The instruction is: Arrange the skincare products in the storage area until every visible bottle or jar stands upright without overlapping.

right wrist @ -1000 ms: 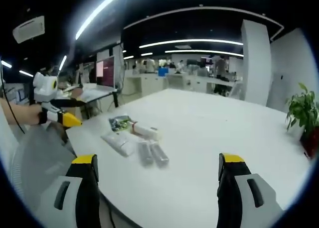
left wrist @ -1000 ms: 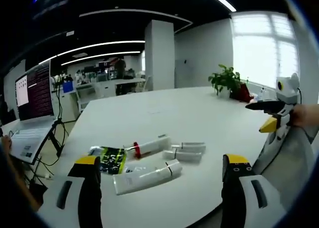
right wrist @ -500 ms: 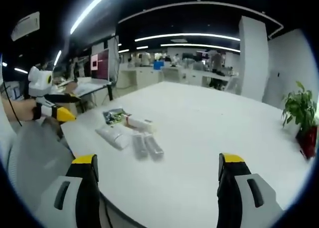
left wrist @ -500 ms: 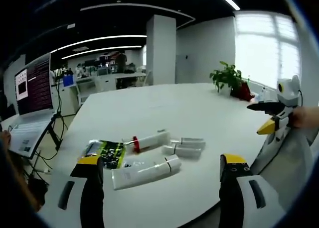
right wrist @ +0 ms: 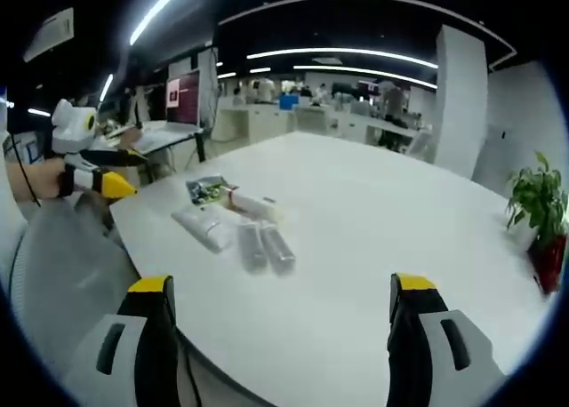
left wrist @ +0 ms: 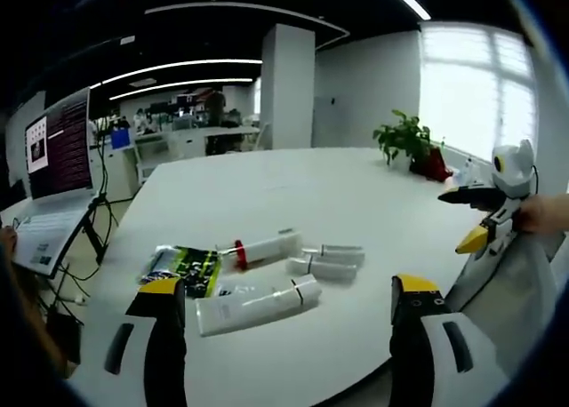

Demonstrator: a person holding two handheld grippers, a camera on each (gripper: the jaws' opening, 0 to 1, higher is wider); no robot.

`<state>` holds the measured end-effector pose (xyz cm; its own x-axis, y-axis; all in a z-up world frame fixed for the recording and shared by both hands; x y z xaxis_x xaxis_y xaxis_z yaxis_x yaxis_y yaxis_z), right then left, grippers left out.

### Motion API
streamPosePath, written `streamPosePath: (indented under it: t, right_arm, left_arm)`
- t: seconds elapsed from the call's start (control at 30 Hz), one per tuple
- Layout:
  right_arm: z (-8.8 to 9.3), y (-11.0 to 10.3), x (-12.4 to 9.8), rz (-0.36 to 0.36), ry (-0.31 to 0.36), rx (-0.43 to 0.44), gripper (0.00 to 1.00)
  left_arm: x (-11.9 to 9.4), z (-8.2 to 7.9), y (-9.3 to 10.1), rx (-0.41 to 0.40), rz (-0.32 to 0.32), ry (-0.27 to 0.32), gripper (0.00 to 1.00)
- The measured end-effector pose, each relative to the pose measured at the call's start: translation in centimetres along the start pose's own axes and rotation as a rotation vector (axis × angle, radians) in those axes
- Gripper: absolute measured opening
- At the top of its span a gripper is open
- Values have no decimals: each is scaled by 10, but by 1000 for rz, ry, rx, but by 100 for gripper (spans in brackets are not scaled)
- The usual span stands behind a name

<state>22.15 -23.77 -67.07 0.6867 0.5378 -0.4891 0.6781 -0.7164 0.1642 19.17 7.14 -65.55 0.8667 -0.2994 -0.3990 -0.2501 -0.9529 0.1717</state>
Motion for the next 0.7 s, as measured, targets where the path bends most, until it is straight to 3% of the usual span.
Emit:
streamPosePath:
  t: [0.3,0.43,0.5,0.57,0.7]
  right_arm:
    - [-6,-7,2,-32,0,3,100]
    - [-1,-6,13,-62,-53,-34,99]
    - [-1,-7,17,-105,-91,-59,90]
    - [-7,-5,22,-120,-81,-69,82]
    - [-14,5,37,-118,-89,-101,89]
  left_arm:
    - [1,2,3,15,11,-15,87]
    - [2,4,2,6,22,-26,87]
    - [1,4,3,6,18,-25,86]
    - [1,3,2,10,11,-23,86]
    - [1,2,4,-3,34,-20,86]
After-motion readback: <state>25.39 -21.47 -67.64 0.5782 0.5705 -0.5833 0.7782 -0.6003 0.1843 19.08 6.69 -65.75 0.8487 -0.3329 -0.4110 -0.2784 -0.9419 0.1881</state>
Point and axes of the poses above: the point that each gripper's makers call its tool centre point, and the gripper's own axes: x roughly forward along the fingers, y roughly to its right, z roughly out of its underside, the point moved 5 cm from there along -x, roughly backward along the fingers, and after that the axes turned 7 degrees about -x, right-handed, at the moved point
